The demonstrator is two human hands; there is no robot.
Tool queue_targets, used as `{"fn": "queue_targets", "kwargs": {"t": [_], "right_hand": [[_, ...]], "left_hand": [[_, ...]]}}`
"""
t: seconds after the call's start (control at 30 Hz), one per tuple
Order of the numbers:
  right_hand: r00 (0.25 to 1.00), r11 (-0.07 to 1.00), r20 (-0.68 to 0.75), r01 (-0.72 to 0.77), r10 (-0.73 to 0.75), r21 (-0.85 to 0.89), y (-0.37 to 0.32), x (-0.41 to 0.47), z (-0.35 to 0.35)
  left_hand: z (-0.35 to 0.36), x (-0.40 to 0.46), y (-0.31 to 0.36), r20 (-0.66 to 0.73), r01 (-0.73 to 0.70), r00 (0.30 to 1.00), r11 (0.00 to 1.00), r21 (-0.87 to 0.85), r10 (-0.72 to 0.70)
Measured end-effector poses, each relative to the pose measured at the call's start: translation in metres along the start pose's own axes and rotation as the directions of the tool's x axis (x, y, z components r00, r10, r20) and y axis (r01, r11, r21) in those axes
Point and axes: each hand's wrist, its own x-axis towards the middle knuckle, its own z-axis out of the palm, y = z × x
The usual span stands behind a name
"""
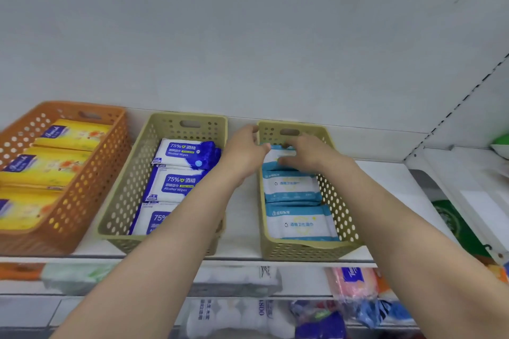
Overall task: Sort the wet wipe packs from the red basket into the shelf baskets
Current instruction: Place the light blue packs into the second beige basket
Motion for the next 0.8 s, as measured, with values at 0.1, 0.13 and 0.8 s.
{"fn": "queue_targets", "kwargs": {"t": [0.1,0.13,0.8], "right_hand": [[0.99,1.0,-0.144,0.0,0.001,0.004,-0.019,-0.009,-0.028],[0.982,1.0,-0.189,0.014,-0.013,0.004,-0.03,-0.013,-0.038],[0.528,0.587,-0.484,0.809,-0.698,0.037,-0.567,-0.141,0.073]], "left_hand": [[-0.031,-0.009,0.005,-0.059,-0.094,0.993,0.99,0.102,0.1],[-0.046,-0.014,0.005,-0.086,-0.118,0.988,0.981,0.151,0.132],[-0.482,-0.34,-0.244,-0.667,0.232,0.684,0.778,0.584,0.296]]}}
